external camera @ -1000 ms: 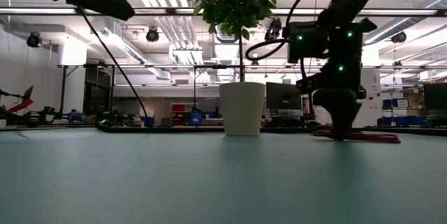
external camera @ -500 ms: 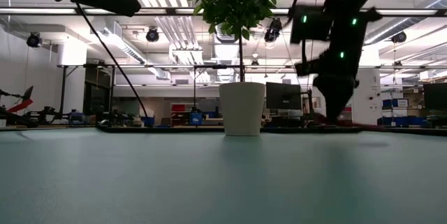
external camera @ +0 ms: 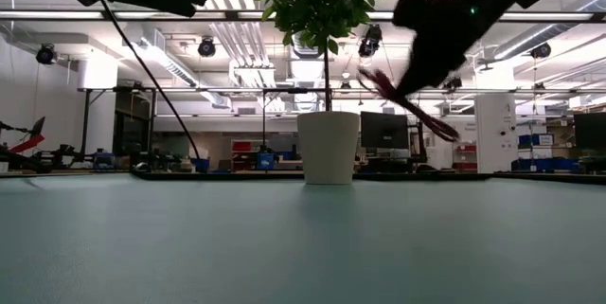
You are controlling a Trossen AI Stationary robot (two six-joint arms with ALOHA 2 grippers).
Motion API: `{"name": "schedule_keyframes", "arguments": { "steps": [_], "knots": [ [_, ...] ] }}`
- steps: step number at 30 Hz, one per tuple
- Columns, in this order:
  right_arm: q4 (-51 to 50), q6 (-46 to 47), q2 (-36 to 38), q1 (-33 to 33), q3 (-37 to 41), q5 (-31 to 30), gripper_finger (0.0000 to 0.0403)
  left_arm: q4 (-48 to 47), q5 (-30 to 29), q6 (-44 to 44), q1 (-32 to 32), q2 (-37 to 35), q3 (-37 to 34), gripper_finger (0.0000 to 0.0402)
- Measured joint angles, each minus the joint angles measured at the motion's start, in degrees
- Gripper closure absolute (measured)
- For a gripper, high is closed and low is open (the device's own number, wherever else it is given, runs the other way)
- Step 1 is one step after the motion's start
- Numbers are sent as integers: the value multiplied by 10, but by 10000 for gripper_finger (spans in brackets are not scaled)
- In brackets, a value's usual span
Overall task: Pick and place USB-C Cables
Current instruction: Put the black pink charger cable into the bin
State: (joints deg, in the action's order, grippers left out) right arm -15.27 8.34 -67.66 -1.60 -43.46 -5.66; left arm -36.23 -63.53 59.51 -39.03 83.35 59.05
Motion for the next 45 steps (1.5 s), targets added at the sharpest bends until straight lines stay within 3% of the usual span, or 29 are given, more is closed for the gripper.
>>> {"name": "schedule_keyframes", "arguments": {
  "steps": [8,12,16,26,31,37,45],
  "knots": [
    [318,-95,-21,21,42,200,390,54,-5,-4,20,2,-4,263],
    [462,-106,-47,21,60,211,390,75,-4,-5,31,3,-5,263],
    [535,-124,-80,21,67,210,390,107,-3,-18,32,3,-6,263],
    [741,-76,-185,22,67,249,390,335,9,-248,36,3,-32,263],
    [813,-52,-218,22,62,268,390,494,43,-352,41,3,-84,263],
    [856,-25,-232,22,43,310,390,657,64,-406,60,7,-147,263],
    [857,-30,-236,27,32,312,390,734,142,-404,96,7,-184,263]
  ]
}}
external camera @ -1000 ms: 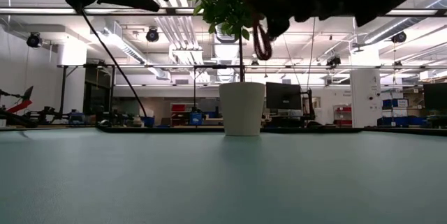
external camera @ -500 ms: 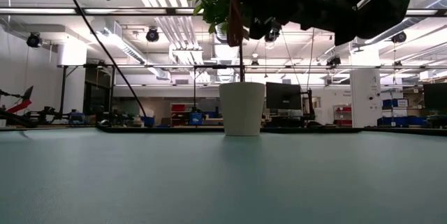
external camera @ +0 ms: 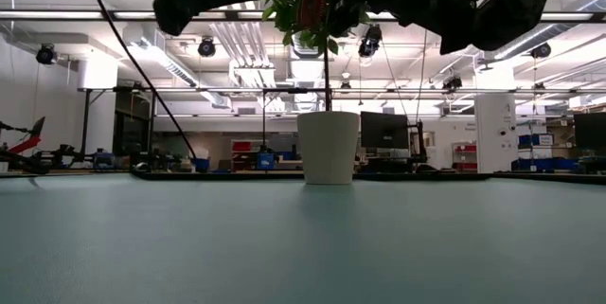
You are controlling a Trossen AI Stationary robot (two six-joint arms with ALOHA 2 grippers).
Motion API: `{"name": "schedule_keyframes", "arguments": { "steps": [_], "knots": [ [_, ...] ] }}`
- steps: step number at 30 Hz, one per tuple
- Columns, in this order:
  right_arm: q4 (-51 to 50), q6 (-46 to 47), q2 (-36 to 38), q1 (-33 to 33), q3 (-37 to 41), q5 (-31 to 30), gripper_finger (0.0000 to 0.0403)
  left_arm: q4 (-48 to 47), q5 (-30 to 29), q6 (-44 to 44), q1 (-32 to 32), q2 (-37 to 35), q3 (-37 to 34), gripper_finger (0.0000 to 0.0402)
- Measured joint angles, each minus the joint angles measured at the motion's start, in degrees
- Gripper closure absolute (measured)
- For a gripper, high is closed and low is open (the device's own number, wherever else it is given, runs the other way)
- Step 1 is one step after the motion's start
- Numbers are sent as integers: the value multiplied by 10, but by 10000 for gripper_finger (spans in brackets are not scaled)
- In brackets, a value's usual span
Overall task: Pick and place USB-C Cables
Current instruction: Put the black pink charger cable into the bin
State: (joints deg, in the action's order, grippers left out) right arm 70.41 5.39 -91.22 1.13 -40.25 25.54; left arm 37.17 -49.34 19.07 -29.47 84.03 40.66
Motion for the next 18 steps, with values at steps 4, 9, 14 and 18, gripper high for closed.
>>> {"name": "schedule_keyframes", "arguments": {
  "steps": [4,9,14,18],
  "knots": [
    [0,0,0,0,-3,0,390,9,12,-3,11,0,4,263],
    [2,-3,-12,0,-7,0,390,89,57,-51,28,35,10,263],
    [2,-2,-27,0,-14,0,390,165,91,-94,45,76,18,263],
    [2,-4,-28,0,-16,-1,390,166,93,-85,54,78,19,263]
  ]
}}
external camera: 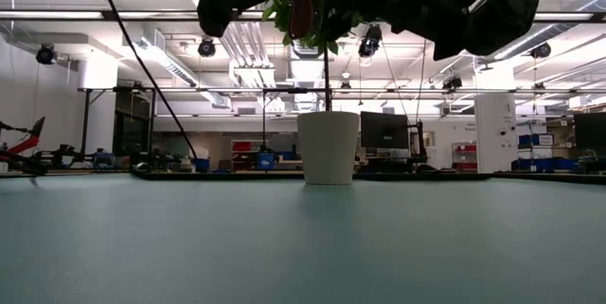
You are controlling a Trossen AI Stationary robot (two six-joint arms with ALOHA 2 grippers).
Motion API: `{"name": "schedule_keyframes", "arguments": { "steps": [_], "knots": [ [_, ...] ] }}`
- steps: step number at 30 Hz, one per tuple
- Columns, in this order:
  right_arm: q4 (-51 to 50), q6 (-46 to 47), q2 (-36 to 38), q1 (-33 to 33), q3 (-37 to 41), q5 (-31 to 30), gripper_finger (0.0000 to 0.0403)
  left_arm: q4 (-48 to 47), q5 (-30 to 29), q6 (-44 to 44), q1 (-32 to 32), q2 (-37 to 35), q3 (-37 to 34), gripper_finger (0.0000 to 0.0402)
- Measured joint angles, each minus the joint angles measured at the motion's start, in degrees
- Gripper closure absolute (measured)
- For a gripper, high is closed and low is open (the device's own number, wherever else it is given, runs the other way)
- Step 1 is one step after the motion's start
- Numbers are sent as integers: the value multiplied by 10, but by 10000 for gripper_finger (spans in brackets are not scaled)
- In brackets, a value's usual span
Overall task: Pick and place USB-C Cables
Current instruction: Put the black pink charger cable into the bin
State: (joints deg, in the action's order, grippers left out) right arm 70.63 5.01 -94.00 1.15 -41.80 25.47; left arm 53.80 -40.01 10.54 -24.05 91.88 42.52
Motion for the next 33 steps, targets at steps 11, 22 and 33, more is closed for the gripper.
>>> {"name": "schedule_keyframes", "arguments": {
  "steps": [11,22,33],
  "knots": [
    [-3,-9,0,0,1,-22,369,-2,-8,-1,0,0,-1,343],
    [-5,-6,1,0,1,-38,307,-4,-3,10,1,0,-4,391],
    [-20,0,12,0,1,-36,247,-7,-1,11,-3,-1,-3,391]
  ]
}}
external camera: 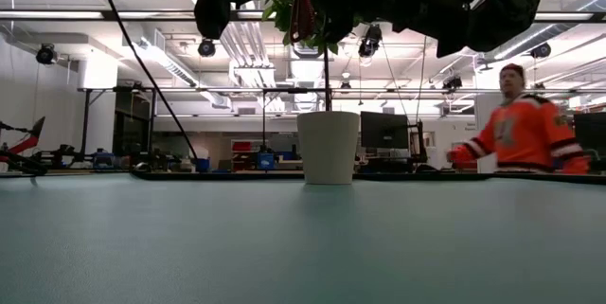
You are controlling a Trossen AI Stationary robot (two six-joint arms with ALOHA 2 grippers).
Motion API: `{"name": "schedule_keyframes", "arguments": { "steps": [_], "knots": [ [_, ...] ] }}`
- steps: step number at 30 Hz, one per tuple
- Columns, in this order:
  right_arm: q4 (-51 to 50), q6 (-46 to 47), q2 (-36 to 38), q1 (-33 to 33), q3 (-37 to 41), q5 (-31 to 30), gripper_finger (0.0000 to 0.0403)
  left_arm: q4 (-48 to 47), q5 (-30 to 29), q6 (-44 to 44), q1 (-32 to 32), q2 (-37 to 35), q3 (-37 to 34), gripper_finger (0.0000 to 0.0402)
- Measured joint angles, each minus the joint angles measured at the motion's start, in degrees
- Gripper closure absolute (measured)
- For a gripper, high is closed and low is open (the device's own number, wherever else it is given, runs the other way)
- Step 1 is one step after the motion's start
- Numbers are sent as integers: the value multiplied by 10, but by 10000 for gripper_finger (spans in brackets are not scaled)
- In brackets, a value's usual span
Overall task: Pick and place USB-C Cables
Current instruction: Put the black pink charger cable into the bin
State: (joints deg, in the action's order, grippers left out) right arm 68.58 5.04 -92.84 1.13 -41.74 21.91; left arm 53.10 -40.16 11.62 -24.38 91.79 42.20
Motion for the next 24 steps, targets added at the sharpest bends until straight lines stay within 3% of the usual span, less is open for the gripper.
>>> {"name": "schedule_keyframes", "arguments": {
  "steps": [7,12,19,24],
  "knots": [
    [-63,3,31,0,0,0,220,-1,-1,6,-7,-1,1,391],
    [-118,-11,63,0,0,-1,216,-50,-2,61,-11,-13,0,391],
    [-268,-58,137,0,0,-47,216,-224,-2,196,-26,-45,22,391],
    [-369,-83,190,0,0,-94,216,-440,-1,330,-41,-67,78,391]
  ]
}}
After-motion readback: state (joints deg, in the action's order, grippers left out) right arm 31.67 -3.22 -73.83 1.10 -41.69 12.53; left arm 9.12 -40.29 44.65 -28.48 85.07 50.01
